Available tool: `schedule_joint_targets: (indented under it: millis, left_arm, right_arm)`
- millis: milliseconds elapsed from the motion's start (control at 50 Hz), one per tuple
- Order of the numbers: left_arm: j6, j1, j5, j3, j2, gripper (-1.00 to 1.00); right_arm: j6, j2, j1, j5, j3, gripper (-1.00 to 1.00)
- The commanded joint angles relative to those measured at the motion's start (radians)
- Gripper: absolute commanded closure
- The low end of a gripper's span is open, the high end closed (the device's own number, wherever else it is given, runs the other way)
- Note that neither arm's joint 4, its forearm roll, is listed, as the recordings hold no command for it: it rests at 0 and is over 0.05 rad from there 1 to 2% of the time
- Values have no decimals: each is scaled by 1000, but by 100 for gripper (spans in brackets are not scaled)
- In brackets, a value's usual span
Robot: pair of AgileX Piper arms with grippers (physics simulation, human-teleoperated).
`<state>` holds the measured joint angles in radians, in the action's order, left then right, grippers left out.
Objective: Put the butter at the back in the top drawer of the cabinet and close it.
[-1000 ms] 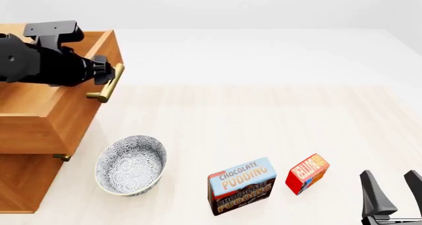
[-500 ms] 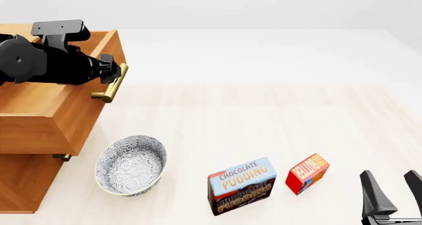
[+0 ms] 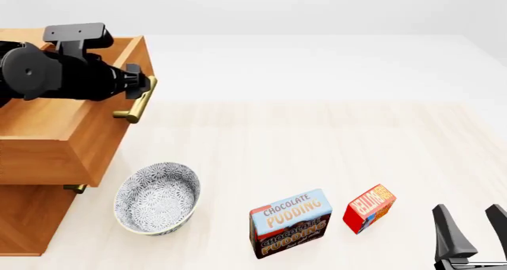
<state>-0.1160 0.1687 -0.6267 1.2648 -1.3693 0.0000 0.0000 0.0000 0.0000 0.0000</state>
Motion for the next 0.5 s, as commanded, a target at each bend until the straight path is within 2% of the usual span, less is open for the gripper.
schedule_joint_targets:
  millis: [20, 500]
  left_arm:
    - [-3, 2, 8, -35, -85, -100]
    - [-9, 19, 22, -35, -109, -100]
  right_arm:
    - [0, 0, 0, 0, 0, -100]
    - [0, 0, 0, 0, 0, -100]
